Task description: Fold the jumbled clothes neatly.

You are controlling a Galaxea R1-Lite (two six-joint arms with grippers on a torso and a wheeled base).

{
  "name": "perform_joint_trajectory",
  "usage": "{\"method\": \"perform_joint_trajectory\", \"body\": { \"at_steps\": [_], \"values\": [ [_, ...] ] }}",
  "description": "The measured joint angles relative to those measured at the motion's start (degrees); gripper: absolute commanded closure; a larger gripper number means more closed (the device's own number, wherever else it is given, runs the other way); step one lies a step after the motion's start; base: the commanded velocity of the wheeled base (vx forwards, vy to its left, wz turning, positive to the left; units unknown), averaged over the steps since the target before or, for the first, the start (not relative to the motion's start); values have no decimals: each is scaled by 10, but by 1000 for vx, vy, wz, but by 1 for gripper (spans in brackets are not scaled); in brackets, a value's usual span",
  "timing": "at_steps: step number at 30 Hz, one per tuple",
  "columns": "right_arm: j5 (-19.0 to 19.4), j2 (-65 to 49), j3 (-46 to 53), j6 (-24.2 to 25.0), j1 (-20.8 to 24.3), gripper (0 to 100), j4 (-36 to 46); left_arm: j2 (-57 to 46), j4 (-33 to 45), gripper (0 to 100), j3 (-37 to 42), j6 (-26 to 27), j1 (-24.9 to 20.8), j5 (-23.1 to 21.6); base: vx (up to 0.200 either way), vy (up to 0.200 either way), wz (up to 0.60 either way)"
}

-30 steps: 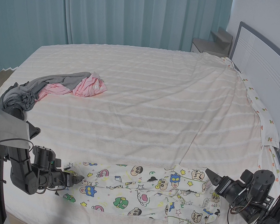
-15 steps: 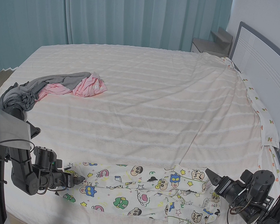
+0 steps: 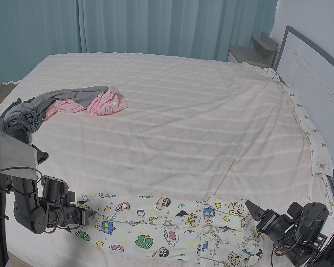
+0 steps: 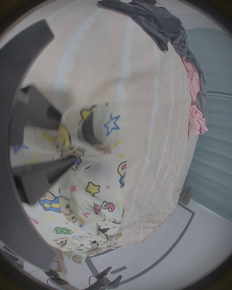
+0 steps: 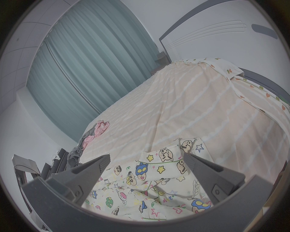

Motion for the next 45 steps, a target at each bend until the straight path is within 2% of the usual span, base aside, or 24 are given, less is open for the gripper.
{"method": "perform_joint_trajectory", "body": {
  "at_steps": [9,13,22,30,36,45],
  "values": [
    [-6,-6,0,0,0,0,0,-14,0,100,10,-2,13,-3,0,0,0],
    [-7,-9,0,0,0,0,0,-35,-1,100,22,-3,21,-23,0,0,0],
    [-8,-12,0,1,0,0,0,-70,0,100,41,-3,58,-36,0,0,0],
    [-8,-12,0,2,-2,0,0,-77,-1,100,34,-4,106,-41,0,0,0],
    [-8,-13,0,3,-2,0,0,-84,-1,100,31,-10,142,-75,0,0,0],
    [-8,-13,0,3,-2,0,0,-97,0,100,26,-24,254,-150,0,0,0]
  ]
}}
